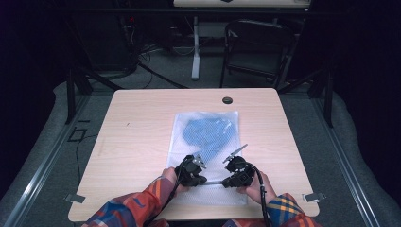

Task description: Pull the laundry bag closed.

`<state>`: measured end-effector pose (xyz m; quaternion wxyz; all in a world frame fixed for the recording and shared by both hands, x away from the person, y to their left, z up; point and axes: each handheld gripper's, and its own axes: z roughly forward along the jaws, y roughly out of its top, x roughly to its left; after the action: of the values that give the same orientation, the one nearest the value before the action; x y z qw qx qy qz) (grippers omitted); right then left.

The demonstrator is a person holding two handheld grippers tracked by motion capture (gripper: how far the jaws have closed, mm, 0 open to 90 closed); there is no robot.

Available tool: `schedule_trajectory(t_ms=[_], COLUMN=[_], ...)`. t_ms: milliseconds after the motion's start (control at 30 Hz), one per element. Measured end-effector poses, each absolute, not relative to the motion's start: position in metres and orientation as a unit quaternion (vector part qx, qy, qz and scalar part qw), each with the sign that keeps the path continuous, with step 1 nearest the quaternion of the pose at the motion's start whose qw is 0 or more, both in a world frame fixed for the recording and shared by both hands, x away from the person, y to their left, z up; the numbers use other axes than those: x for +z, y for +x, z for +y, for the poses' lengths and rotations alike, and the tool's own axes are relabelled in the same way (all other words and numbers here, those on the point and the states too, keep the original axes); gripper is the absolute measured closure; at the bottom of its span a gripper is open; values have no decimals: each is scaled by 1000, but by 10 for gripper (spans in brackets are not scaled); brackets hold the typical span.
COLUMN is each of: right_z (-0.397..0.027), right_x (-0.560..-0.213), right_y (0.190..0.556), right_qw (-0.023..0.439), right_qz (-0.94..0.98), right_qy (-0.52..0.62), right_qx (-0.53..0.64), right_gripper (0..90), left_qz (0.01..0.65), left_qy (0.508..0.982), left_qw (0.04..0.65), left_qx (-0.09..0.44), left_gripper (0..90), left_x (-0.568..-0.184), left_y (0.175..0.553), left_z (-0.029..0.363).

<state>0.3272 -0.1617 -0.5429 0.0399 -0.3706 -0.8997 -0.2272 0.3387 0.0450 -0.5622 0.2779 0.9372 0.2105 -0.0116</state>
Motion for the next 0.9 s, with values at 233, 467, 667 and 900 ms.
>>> schedule_trajectory(t_ms=[233,467,667,900], right_z=[-166,-169,-172,-175], right_x=[-543,-542,-540,-540], right_y=[327,327,326,326], right_qw=[41,44,50,43], right_qz=[-896,-895,-893,-894], right_qy=[-377,-379,-381,-382], right_qx=[-230,-232,-234,-229], right_gripper=[869,869,869,869], left_qz=[209,209,206,207], left_qy=[938,938,940,939], left_qw=[277,277,273,275], left_qx=[-11,-12,-11,-11], left_gripper=[900,900,900,900], left_x=[-562,-562,-562,-562], left_y=[339,339,339,339], left_z=[45,45,45,46])
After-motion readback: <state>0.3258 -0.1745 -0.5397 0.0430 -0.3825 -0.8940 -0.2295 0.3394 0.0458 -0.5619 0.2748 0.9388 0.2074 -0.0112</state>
